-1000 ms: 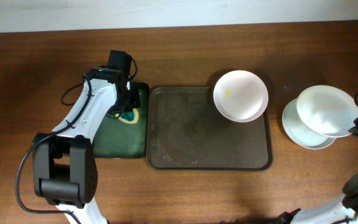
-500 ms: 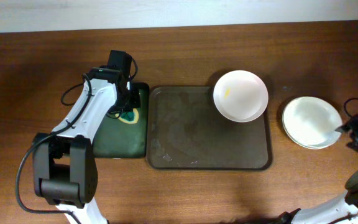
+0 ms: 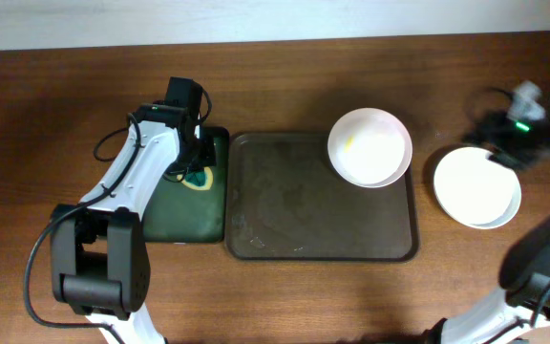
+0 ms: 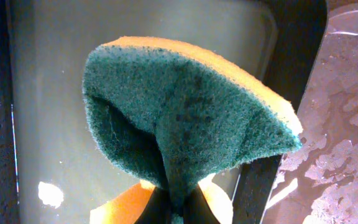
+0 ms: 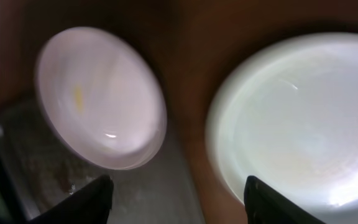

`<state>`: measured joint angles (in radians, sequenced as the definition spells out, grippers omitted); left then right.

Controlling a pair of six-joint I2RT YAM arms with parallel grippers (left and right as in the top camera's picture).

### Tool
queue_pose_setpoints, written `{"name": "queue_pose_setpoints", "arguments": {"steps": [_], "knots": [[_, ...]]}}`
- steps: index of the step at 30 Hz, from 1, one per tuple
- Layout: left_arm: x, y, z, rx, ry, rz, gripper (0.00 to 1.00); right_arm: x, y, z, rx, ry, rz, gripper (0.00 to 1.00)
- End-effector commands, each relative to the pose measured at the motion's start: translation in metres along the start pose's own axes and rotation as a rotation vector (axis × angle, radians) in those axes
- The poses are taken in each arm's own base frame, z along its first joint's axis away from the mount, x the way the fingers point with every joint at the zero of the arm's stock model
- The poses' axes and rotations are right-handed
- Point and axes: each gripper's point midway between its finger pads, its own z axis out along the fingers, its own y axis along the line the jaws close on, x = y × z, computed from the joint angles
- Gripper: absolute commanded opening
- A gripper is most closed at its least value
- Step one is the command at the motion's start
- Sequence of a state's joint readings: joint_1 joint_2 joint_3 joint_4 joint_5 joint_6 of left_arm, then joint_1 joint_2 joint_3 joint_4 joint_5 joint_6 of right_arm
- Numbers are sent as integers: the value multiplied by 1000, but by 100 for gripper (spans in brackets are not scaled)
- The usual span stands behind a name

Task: Clean dirty plates on tray and stack at the side
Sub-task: 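Move the right gripper to the last white plate and grasp its rim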

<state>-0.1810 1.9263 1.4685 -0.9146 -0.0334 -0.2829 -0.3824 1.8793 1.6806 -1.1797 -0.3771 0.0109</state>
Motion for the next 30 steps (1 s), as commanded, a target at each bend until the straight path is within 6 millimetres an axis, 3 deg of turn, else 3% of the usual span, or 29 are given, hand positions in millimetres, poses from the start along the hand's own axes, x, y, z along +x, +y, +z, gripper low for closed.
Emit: {"name": "queue_pose_setpoints", "arguments": {"steps": [1, 3, 6, 10, 13, 15, 18, 24, 28, 30], "knots": [[2, -1, 3, 1, 13, 22, 0, -10, 32, 15, 173, -46, -167, 69], [5, 0, 3, -1, 22, 22, 0, -19, 48, 41, 262, -61, -262, 69], [5, 0, 3, -2, 24, 22, 0, -25, 46, 67, 337, -58, -285, 69], [5, 0, 3, -2, 23, 22, 0, -29, 41, 109, 304, -22, -280, 67], [5, 0, 3, -2, 24, 22, 0, -29, 35, 127, 307, -5, -278, 61], [5, 0, 3, -2, 24, 22, 0, -31, 33, 133, 307, -6, -277, 57], [5, 0, 3, -2, 24, 22, 0, -33, 34, 134, 305, -15, -278, 40], [5, 0, 3, -2, 24, 22, 0, -18, 27, 140, 314, 34, -271, 35], [5, 0, 3, -2, 24, 22, 0, -11, 22, 146, 317, 50, -268, 13], [5, 0, 3, -2, 24, 22, 0, -9, 22, 145, 318, 57, -267, 13]]}}
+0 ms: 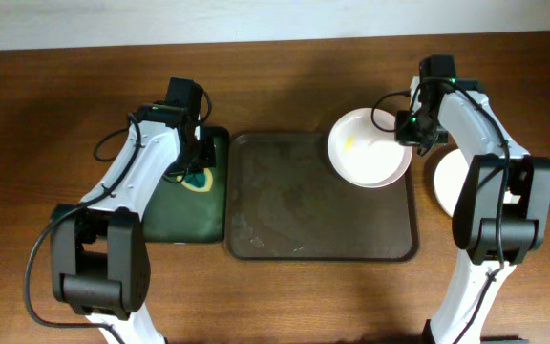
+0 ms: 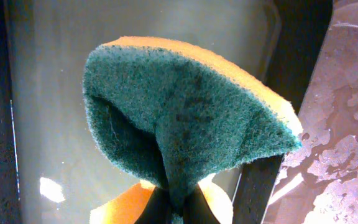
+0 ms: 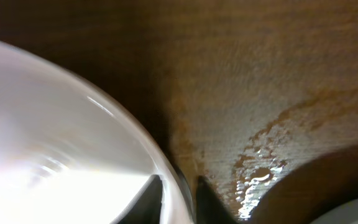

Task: Clean dirty plates on tray and stack at the side
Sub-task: 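Move the right gripper to the last white plate and grasp its rim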

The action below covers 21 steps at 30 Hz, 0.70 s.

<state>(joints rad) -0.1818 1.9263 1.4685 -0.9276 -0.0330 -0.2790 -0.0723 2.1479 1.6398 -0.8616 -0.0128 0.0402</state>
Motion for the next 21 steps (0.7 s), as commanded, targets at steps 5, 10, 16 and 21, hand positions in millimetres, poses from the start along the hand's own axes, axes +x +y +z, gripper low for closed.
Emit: {"name": "queue_pose_setpoints", "arguments": {"steps": [5, 10, 16, 21], "knots": [[2, 0, 3, -3, 9, 17, 0, 2, 11, -19, -63, 25, 2, 4], [-1, 8, 3, -47, -3, 41, 0, 12, 50, -83, -232, 65, -26, 4], [-4, 7, 3, -43, -14, 50, 0, 76, 82, -82, -234, 291, -90, 4], [-12, 4, -10, -30, -48, 49, 0, 116, 112, -49, -225, 368, -153, 4]]}}
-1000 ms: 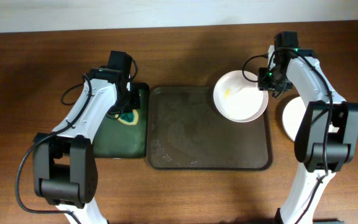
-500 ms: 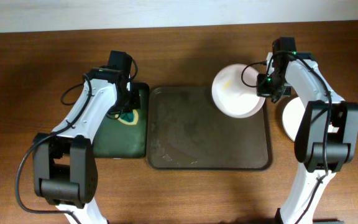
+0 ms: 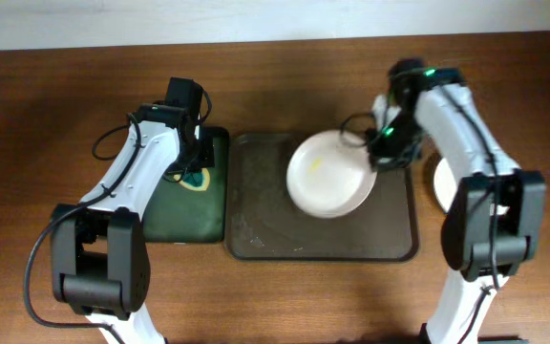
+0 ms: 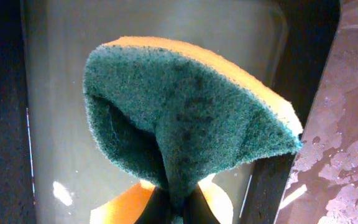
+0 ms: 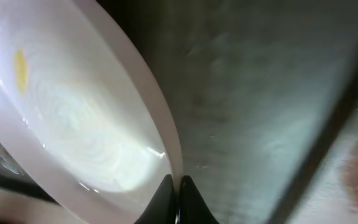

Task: Clean dirty plates on tray and stack at the side
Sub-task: 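Move the right gripper to the last white plate and grasp its rim, then scrub the last plate with the sponge in the left gripper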

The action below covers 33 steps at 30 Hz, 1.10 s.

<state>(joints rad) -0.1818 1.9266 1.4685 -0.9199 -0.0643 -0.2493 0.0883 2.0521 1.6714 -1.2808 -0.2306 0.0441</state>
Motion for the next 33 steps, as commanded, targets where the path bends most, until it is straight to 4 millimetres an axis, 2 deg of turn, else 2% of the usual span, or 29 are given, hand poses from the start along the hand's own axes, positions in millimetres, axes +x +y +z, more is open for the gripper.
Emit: {"name": "queue_pose_setpoints", "arguments": {"steps": [1, 4, 5, 6, 7, 11, 13, 15, 20, 22, 25, 28, 33], "knots": [[-12, 0, -16, 1, -47, 18, 0, 19, 21, 32, -10, 56, -43, 4], [-22, -2, -44, 23, -112, 40, 0, 20, 32, 49, -7, 45, -90, 5], [-25, -2, -55, 28, -134, 38, 0, 18, 37, 50, -8, 34, -103, 19], [-28, -2, -67, 33, -155, 41, 0, 15, 41, 48, -9, 21, -114, 48], [-31, -2, -77, 35, -168, 48, 0, 12, 44, 42, -14, 13, -118, 59], [-37, -1, -121, 33, -183, 103, 0, 4, 48, 11, -19, -3, -73, 63], [-36, -5, -143, 57, -180, 122, 0, 17, 42, 4, -12, 51, -26, 63], [-28, -26, -152, 150, -160, 172, 0, 35, 35, 5, -4, 126, 4, 64], [-13, -74, -149, 276, -119, 268, 0, 65, 25, 25, 1, 240, 42, 64], [-10, -92, -145, 287, -119, 308, 0, 72, 28, 38, -44, 261, 42, 63], [-5, -114, -141, 301, -116, 358, 0, 75, 39, 52, -137, 259, -7, 58], [2, -133, -130, 308, -94, 400, 0, 76, 40, 59, -158, 248, -22, 55], [11, -149, -102, 296, -23, 430, 0, 66, 40, 48, -164, 179, -20, 53]]}}
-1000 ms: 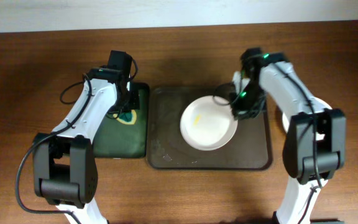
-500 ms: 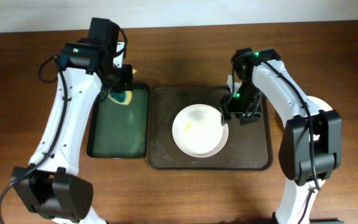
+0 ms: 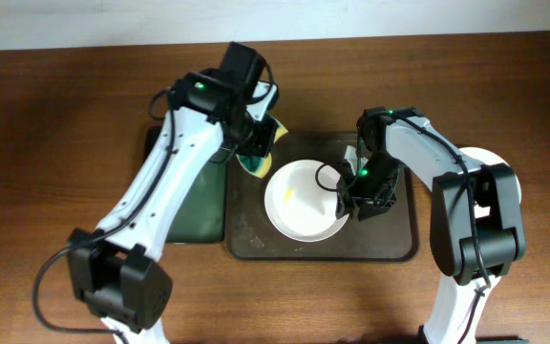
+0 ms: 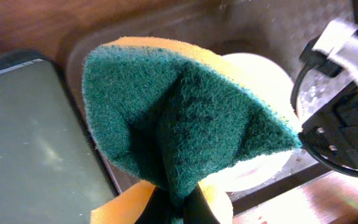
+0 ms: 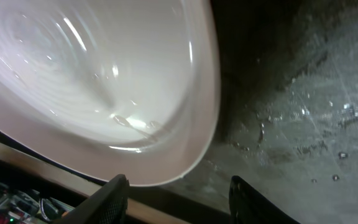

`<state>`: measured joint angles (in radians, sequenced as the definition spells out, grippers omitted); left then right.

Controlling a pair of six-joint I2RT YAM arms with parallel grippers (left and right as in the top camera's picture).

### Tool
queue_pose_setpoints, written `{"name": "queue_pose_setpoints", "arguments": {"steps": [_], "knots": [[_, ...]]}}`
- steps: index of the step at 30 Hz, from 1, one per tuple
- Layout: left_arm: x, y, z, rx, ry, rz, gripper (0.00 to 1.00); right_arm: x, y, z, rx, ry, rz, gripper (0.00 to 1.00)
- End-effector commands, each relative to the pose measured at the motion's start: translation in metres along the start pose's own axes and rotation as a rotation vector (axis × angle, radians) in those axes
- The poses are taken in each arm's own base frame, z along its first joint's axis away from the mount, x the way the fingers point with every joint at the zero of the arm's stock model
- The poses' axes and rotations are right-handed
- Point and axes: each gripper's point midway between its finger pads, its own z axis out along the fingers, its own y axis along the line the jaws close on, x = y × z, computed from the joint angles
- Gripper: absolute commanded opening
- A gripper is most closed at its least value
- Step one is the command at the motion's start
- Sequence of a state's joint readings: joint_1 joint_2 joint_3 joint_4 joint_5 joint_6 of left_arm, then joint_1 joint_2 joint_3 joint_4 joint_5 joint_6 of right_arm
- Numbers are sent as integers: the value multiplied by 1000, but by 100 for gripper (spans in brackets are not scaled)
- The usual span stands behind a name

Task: Clean dirty plates on tray and stack at the side
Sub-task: 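Scrub the last plate with the sponge in the left gripper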

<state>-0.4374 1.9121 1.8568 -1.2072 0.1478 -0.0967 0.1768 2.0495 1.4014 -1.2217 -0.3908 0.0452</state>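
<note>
A white plate [image 3: 304,199] with a yellow smear lies in the middle of the dark wet tray [image 3: 390,244]. My right gripper [image 3: 353,196] stands open at the plate's right rim [image 5: 166,112]; its fingers [image 5: 118,198] straddle bare tray just off that rim and grip nothing. My left gripper [image 4: 180,208] is shut on a folded green and yellow sponge [image 4: 185,118]. In the overhead view the sponge [image 3: 261,145] hangs over the tray's far left corner, just beyond the plate's edge. The same plate [image 4: 257,68] shows behind the sponge in the left wrist view.
A dark green basin [image 3: 194,205] with water sits left of the tray. White plates [image 3: 473,155] rest on the wooden table right of the tray, mostly hidden under my right arm. The right arm reaches across the tray's right half.
My left gripper has moved with the sponge from over the green basin to the tray's far left corner. The right gripper has opened off the plate's rim, and the plate now lies further left.
At first the dirty plate sat at the tray's far right corner, with my right gripper open by the side plates. Then that gripper was at its rim, then shut on it with the plate mid-tray. Now the plate is let go and the sponge is beside it.
</note>
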Motion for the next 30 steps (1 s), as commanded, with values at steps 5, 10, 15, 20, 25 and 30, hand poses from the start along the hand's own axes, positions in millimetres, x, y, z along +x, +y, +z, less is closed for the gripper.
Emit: {"name": "queue_pose_setpoints", "arguments": {"steps": [5, 10, 15, 20, 25, 30], "knots": [[4, -15, 45, 21, 84, 20, 0, -7, -10, -22, -48, -95, 49, 50], [12, -23, 69, 19, 143, 40, 0, -20, -17, -21, -79, -153, 44, 43], [21, -30, 96, 18, 196, 58, 0, -13, -6, -14, -153, -127, 2, 32], [28, -32, 114, 14, 237, 59, 0, -7, -10, -3, -153, -110, 14, 32], [26, -32, 125, 11, 233, 65, 0, -13, -13, 2, -155, -136, 34, 8], [26, -32, 125, 12, 233, 65, 0, -16, -13, 2, -156, -148, 47, 8]]}}
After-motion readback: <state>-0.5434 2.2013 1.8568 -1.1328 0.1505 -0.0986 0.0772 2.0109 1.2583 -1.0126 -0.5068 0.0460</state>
